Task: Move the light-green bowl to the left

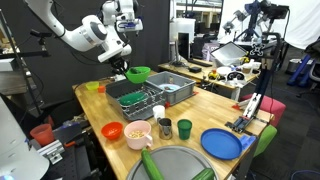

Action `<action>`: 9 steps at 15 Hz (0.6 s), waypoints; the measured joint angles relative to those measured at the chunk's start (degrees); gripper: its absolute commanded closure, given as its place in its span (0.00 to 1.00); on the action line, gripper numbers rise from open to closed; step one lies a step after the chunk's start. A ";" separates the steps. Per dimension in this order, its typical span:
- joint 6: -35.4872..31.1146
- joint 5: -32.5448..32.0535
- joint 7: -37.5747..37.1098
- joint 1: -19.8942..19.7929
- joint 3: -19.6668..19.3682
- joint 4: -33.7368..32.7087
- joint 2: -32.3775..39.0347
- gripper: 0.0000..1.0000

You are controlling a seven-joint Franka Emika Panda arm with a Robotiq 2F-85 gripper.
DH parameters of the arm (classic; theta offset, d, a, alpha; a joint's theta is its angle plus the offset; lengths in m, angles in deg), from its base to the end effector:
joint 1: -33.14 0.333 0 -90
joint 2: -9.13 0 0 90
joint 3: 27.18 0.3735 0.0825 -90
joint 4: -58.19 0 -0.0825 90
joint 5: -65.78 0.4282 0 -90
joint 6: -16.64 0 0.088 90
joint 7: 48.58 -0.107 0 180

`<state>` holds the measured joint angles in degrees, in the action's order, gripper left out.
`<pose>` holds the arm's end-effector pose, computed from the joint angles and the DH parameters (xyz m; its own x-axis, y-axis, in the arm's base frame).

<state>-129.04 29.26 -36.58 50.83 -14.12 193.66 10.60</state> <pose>0.4657 0.2854 0.3541 0.3223 0.9458 -0.0399 0.8716 -0.2800 0.4024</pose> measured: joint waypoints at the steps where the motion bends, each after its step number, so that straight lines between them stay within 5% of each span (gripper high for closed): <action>1: 0.00 -0.02 0.21 0.06 0.18 0.02 0.12 0.99; 9: -4.93 -5.74 6.54 1.13 4.14 4.13 -0.14 0.99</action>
<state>-133.96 23.52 -30.04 51.96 -9.99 197.78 10.46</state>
